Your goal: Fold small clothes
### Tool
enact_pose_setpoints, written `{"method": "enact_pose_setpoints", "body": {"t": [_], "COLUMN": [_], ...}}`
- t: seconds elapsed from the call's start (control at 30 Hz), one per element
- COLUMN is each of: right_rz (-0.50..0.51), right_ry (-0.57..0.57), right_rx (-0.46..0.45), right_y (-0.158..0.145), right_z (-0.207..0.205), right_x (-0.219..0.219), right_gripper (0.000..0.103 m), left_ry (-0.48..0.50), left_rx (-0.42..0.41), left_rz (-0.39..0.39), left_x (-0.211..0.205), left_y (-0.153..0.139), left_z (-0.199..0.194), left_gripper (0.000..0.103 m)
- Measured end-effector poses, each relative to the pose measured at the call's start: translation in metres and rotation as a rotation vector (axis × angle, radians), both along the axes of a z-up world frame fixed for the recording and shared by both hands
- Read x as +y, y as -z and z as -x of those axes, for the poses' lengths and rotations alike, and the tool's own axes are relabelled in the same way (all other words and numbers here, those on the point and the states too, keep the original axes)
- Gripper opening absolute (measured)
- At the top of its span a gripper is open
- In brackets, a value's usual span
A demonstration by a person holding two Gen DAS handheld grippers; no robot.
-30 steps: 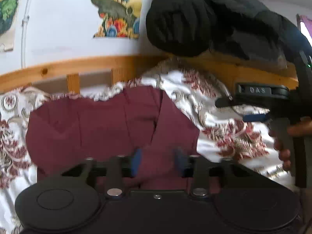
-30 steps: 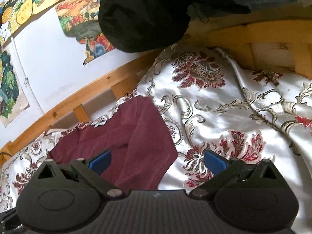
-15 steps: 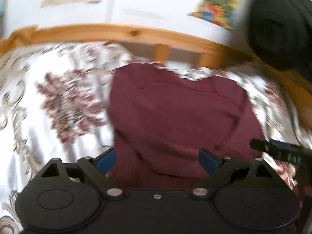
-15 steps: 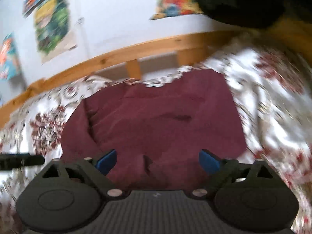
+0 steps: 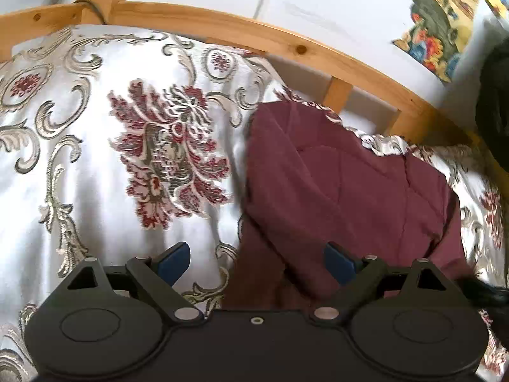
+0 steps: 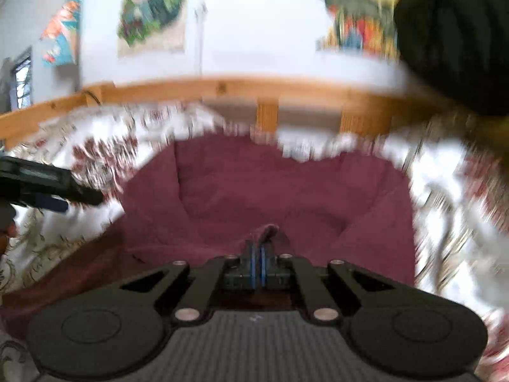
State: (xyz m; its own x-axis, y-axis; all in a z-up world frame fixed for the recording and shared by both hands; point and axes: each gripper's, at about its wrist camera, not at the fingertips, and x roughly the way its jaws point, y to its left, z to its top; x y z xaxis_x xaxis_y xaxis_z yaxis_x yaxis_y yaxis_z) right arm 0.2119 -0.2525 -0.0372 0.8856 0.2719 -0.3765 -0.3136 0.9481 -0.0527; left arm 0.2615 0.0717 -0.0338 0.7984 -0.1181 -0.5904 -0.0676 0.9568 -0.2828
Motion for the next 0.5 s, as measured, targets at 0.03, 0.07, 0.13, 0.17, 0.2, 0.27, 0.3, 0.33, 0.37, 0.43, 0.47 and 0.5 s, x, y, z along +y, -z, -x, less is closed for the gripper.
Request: {"method": "enact_pose_setpoints", "body": {"t": [0.03,0.07,0.13,0.17,0.2,0.27,0.3,0.33,0.37,0.43,0.47,0.5], "right_rz": [0.043,0.091,0.223,0.271,0.314,0.368,0.379,0.376,0.366,0.325,0.294,0.264], "right_ry": [-0.008,-0.017,-0.028,-0.039,-0.055,-0.080,-0.089,-0.095,-0.094,-0.089,-0.086,-0.082], "right_rx": [-0.047,-0.080,-0.118,-0.110,-0.088,-0.026,0.007,0.027,0.030,0.021,0.020,0.020], "right_y": [-0.007,-0.011,-0.011,-0.008,-0.004,0.004,0.007,0.007,0.008,0.005,0.003,0.001], "right_z": [0.013,0.022,0.043,0.048,0.053,0.057,0.057,0.057,0.057,0.057,0.055,0.053], "right_x": [-0.001,-0.001,0.001,0.004,0.007,0.010,0.011,0.012,0.012,0.013,0.012,0.010], "right_gripper": [0.004,0.004,0.004,0.004,0.004,0.006,0.009,0.016,0.021,0.043,0.046,0.048], "left_ry": [-0.008,-0.013,-0.024,-0.026,-0.028,-0.028,-0.027,-0.028,-0.030,-0.036,-0.036,-0.035], "left_rx": [-0.007,-0.019,-0.052,-0.063,-0.071,-0.075,-0.071,-0.062,-0.053,-0.033,-0.024,-0.015], "left_rz": [-0.008,-0.026,-0.081,-0.099,-0.111,-0.100,-0.086,-0.071,-0.063,-0.049,-0.038,-0.027], "left_x": [0.001,0.002,0.003,0.004,0.005,0.010,0.013,0.016,0.018,0.021,0.023,0.024], "left_y": [-0.002,-0.004,-0.011,-0.015,-0.017,-0.021,-0.022,-0.022,-0.022,-0.021,-0.021,-0.020], "left_z": [0.001,0.001,0.004,0.004,0.004,0.003,0.002,0.000,-0.001,-0.004,-0.006,-0.008], "left_gripper": [0.092,0.092,0.092,0.092,0.092,0.092,0.092,0.092,0.092,0.092,0.092,0.092]}}
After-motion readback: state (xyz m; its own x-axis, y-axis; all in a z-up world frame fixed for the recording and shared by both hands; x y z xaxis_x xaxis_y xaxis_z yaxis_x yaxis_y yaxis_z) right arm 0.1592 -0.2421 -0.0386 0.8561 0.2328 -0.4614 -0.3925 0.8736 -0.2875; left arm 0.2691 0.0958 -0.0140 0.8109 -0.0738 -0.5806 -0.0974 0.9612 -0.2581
